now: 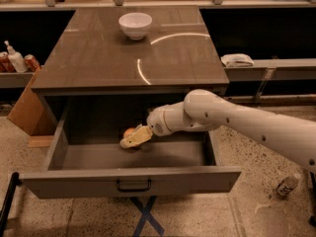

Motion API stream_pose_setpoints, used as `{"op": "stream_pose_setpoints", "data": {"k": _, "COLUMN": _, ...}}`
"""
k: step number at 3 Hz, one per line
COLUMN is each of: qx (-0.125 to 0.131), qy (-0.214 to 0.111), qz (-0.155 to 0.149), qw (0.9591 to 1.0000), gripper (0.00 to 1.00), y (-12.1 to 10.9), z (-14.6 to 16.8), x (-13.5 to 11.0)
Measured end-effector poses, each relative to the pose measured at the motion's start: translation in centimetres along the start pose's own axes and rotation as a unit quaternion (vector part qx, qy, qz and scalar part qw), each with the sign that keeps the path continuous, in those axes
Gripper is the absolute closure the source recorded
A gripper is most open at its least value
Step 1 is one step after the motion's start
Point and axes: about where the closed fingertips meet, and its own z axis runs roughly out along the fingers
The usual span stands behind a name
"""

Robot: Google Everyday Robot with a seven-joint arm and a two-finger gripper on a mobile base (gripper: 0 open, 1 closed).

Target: Place orange into top drawer

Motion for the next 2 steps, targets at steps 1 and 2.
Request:
{"op": "stream_pose_setpoints", "data": {"k": 1, "qx": 0.017, "qy": -0.014, "qz": 0.020, "qw": 0.9995, "gripper": 0.00, "y": 0.2, "z": -2.2, "x": 0.9}}
{"op": "stream_pose_setpoints", "data": {"k": 2, "qx": 0.041, "qy": -0.029, "qz": 0.040, "qw": 0.9979, "gripper": 0.00, "y": 0.1, "z": -4.9, "x": 2.1}}
